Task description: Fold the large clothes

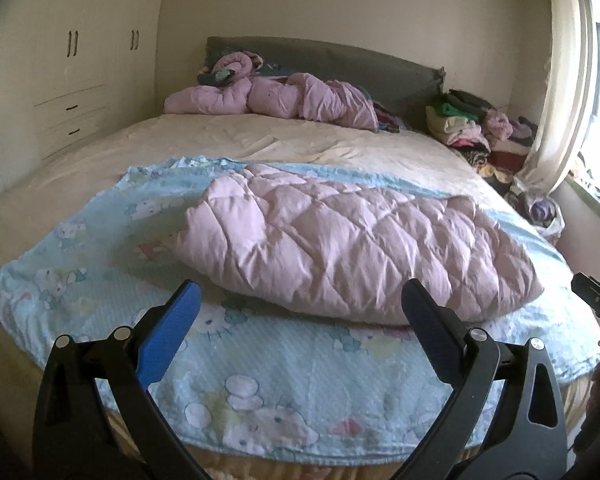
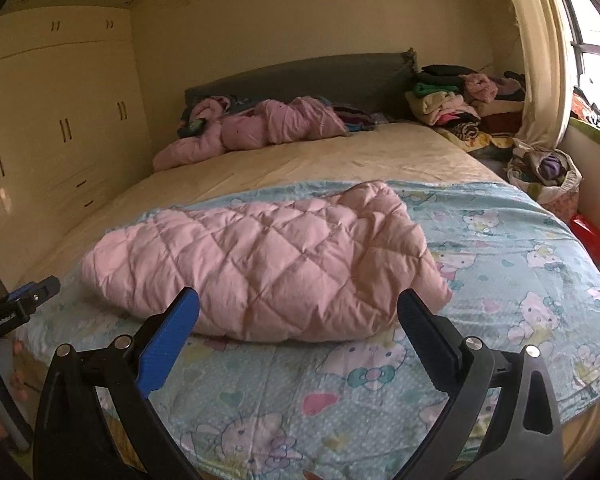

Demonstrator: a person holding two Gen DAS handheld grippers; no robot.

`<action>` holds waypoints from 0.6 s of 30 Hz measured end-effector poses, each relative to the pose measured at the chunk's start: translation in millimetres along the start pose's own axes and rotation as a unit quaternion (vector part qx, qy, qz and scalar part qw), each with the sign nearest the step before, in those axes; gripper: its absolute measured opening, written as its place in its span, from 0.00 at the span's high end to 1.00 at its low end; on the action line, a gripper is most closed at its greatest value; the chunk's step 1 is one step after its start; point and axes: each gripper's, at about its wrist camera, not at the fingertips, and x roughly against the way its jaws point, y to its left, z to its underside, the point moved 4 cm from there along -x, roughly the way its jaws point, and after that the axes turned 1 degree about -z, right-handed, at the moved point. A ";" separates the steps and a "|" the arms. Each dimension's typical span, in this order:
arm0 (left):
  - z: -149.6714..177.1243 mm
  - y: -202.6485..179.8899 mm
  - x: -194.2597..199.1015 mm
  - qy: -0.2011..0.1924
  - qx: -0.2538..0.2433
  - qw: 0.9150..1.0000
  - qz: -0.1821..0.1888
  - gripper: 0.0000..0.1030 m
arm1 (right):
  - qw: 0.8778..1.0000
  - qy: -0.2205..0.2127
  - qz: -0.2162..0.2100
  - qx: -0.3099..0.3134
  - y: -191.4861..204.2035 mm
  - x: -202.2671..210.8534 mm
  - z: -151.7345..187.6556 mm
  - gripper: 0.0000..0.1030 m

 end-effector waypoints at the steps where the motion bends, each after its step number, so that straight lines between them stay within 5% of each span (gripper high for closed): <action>1: 2.8 -0.8 0.6 0.002 -0.001 1.000 -0.002 0.09 | 1.000 0.004 -0.001 0.000 1.0 0.2 3.7 0.04; 6: 15.4 -7.0 9.3 -0.005 -0.009 1.000 -0.012 0.09 | 1.000 0.025 -0.017 -0.003 5.5 1.1 24.8 0.04; 18: 56.0 -25.9 2.8 0.050 -0.016 0.999 -0.001 0.09 | 0.997 0.067 -0.027 -0.004 14.3 -7.3 59.0 0.04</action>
